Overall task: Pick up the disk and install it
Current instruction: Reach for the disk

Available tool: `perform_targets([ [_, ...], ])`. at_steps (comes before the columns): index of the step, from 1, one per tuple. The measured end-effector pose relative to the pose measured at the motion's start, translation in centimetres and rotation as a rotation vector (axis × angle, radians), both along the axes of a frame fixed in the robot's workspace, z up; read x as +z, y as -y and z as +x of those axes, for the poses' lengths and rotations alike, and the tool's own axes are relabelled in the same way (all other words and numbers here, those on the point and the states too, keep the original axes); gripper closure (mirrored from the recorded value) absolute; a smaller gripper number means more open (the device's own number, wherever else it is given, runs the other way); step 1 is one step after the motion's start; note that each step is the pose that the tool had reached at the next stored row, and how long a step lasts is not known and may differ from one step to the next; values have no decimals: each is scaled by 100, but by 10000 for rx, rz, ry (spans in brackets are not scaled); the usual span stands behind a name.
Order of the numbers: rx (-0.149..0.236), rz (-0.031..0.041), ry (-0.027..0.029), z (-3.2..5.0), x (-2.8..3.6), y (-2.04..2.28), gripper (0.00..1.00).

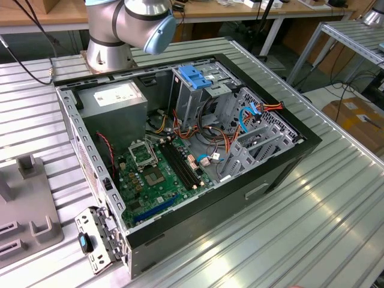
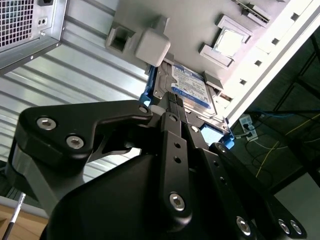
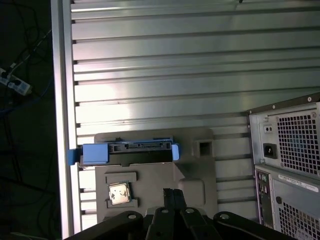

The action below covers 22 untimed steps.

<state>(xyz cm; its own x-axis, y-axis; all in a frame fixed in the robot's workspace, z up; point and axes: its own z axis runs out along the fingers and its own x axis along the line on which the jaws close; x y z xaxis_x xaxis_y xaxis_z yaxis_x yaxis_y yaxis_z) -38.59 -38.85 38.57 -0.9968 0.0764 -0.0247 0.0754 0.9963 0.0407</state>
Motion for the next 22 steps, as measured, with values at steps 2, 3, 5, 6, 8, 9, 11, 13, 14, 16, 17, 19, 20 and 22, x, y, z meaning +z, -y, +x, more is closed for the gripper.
perform_targets([
  [2, 0, 0, 1, -3, 0, 0, 89],
  [3, 0, 0, 0, -3, 0, 0, 89],
  [5, 0, -1, 0, -3, 0, 0, 89],
  [6, 0, 0, 0, -4, 0, 0, 89],
  [8, 0, 0, 0, -4, 0, 0, 89],
  [9, 0, 0, 0, -4, 0, 0, 89],
  [11, -1, -1, 0, -10, 0, 0, 89],
  [13, -1, -1, 0, -34, -4, -4, 89],
  [14, 0, -2, 0, -50, -7, -7, 89],
  [16, 0, -16, 0, -100, -19, -24, 89],
  [17, 1, -27, 1, -119, -25, -38, 89],
  [19, -1, -68, -1, -182, -45, -96, 89],
  [20, 0, -97, -1, -205, -62, -134, 89],
  [22, 1, -133, 1, -229, -91, -196, 89],
])
